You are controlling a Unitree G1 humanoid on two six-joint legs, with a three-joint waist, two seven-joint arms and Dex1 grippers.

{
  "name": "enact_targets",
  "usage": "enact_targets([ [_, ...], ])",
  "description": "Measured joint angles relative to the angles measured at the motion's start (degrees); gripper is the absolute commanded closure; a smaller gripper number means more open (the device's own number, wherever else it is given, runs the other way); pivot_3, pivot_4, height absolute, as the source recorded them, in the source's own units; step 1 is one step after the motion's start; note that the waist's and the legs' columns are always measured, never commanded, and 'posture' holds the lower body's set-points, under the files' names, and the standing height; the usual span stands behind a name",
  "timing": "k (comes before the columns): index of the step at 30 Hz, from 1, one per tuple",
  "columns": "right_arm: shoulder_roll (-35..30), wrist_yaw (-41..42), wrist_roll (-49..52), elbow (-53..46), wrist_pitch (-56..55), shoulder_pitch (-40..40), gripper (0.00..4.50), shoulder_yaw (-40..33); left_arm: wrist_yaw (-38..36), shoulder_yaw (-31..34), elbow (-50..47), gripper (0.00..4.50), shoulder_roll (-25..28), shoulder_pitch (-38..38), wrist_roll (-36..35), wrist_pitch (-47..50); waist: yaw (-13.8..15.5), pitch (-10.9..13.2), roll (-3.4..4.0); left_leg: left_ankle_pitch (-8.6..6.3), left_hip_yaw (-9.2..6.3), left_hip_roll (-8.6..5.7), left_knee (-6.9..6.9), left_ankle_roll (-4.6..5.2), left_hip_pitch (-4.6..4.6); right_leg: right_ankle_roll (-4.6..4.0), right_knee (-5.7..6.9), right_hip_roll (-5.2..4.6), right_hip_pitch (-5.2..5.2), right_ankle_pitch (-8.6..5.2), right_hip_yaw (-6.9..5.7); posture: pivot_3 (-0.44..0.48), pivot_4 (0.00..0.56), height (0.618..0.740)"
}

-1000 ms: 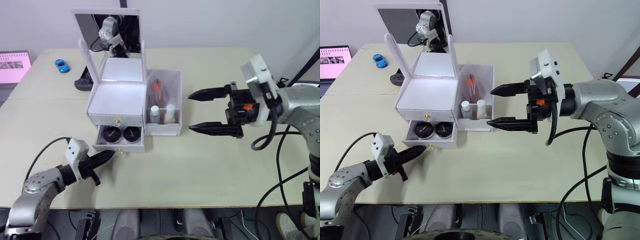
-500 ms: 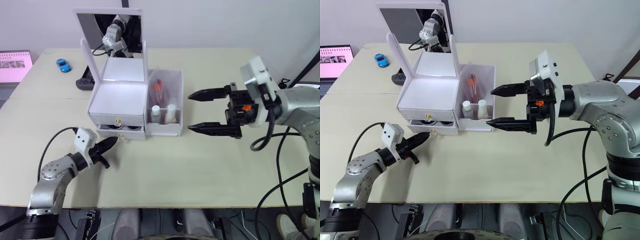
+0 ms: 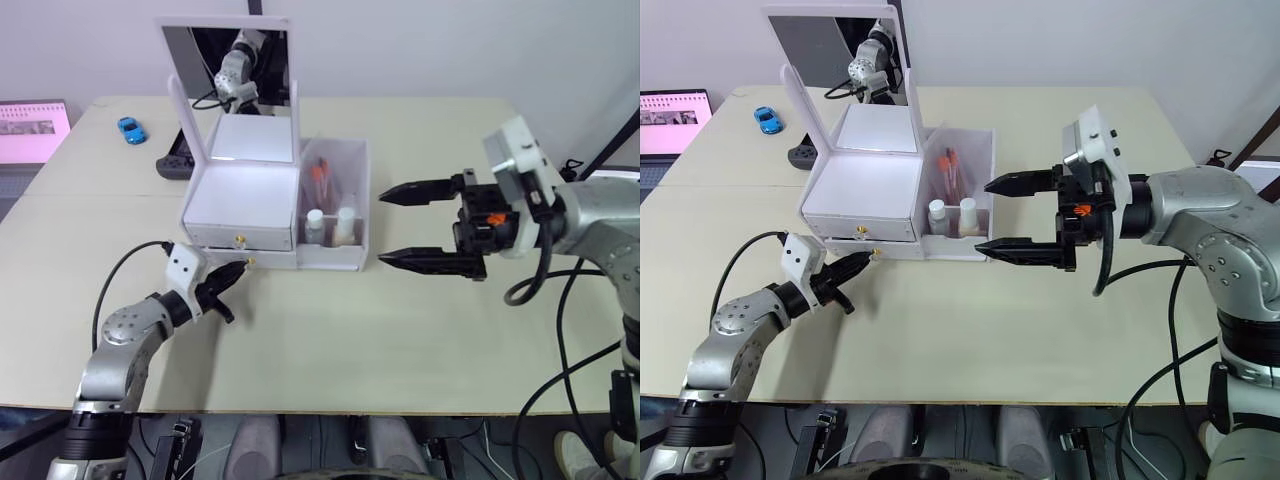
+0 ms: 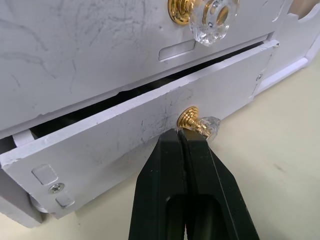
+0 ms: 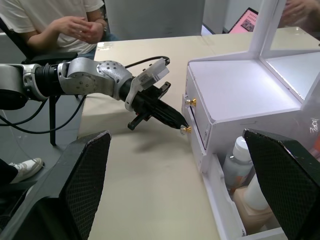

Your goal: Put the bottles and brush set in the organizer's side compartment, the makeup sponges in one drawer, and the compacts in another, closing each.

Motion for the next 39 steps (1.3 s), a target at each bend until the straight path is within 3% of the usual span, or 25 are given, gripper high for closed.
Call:
enact_targets([
  [19, -0.01, 0.01, -0.14, -0.15, -0.15, 0.92, 0.00, 0.00, 1.33, 0.02, -2.45, 4.44, 3.28, -3.72, -0.11, 7.49, -0.11, 0.03, -0.02, 0.00, -0.01, 0.00, -0.04, 0.00, -0.05, -0.03, -0.05, 0.01, -0.03, 0.04, 0.00, 0.000, 0.150, 0.730],
  [39, -0.65, -0.93, -0.14, -0.75, -0.15, 0.94, 0.00, 0.00, 2.13, 1.72, 0.24, 4.44, 4.53, -5.12, 0.52, 5.61, -0.25, 0.03, -0.02, 0.00, -0.01, 0.00, -0.09, 0.00, -0.03, -0.02, -0.05, 0.01, -0.05, 0.03, 0.00, 0.000, 0.150, 0.730],
])
